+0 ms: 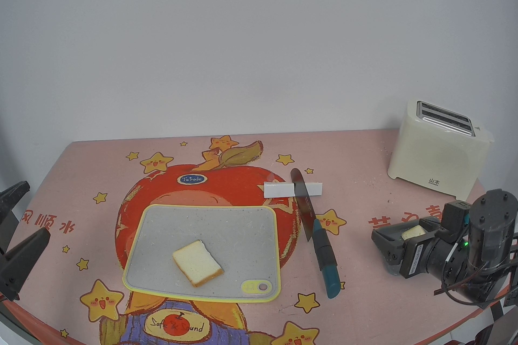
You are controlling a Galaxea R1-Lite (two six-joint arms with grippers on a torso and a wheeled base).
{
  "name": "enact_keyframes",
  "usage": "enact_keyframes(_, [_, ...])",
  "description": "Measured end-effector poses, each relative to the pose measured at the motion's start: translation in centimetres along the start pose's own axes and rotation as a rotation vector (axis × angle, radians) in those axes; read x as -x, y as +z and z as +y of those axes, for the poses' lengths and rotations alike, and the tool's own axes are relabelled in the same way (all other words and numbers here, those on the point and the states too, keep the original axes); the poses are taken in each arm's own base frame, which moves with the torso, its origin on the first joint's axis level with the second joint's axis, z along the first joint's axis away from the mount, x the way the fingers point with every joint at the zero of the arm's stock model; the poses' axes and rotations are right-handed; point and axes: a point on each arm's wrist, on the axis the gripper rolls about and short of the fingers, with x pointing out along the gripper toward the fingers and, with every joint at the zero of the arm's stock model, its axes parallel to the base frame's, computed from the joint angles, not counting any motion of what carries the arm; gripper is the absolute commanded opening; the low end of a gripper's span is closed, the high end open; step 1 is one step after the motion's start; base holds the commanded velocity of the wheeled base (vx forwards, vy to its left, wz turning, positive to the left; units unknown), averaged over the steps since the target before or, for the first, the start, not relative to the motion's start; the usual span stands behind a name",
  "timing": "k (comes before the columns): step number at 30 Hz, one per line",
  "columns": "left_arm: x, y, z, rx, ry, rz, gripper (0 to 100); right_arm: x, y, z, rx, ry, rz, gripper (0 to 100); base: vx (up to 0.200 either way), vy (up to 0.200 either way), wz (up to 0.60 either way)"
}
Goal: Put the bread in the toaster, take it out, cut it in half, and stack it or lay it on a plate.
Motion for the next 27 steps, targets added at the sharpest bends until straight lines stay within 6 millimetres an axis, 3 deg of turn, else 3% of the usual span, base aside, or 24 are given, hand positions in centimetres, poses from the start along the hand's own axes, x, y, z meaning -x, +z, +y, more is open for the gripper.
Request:
enact_keyframes(20, [-0.2,0.3,0.1,0.012,-0.002,0.005,100,-0.1,-0.1,0.1,0.005,-0.002,0.004,100,0.0,-0.2,0.0])
enact_keyframes(27, [0.3,-0.6,-0.1,0.065,0.021,0.063,100,-0.1,-0.1,0.1,0.004,-0.003,0.005,100,0.0,0.0,0.0])
